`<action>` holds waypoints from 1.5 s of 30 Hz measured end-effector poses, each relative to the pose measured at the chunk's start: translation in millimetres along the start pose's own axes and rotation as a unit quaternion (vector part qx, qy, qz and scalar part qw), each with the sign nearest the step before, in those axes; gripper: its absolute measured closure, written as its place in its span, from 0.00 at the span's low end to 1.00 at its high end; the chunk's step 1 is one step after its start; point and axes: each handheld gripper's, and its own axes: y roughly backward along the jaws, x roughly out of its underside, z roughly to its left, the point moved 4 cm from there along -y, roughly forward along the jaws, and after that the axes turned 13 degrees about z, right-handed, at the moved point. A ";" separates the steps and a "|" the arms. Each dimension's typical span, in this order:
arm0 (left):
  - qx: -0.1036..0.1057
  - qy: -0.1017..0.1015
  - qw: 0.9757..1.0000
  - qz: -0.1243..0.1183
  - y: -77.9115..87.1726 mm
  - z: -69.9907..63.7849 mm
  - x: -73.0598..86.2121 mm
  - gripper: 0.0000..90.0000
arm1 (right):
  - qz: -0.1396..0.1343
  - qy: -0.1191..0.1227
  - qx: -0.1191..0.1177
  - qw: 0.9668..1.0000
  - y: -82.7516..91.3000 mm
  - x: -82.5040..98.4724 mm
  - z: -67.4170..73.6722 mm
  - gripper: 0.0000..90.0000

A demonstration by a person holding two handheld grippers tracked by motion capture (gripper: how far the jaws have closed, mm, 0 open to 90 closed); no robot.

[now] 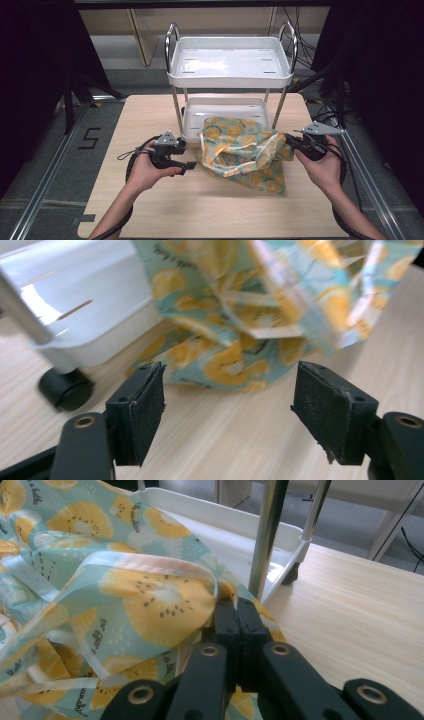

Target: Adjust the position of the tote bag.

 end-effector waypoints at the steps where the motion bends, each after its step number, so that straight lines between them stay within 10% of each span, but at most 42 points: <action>1: -0.005 -0.012 1.000 0.011 -1.1 1.6 0.9 0.31 | 0.002 -0.007 0.000 1.000 0.2 0.1 1.2 1.00; 14: -0.019 -0.059 0.997 0.046 -55.5 -10.4 -20.9 0.35 | 0.001 -0.007 -0.004 1.000 -1.6 1.7 2.4 1.00; 33: -0.031 -0.064 0.995 0.064 -73.2 -11.1 -13.9 0.87 | 0.004 0.021 0.003 1.000 -7.0 5.5 4.6 1.00; 45: -0.051 -0.102 0.993 0.022 -26.2 -32.8 -2.7 0.46 | 0.030 0.009 -0.019 0.999 -11.1 11.8 13.3 1.00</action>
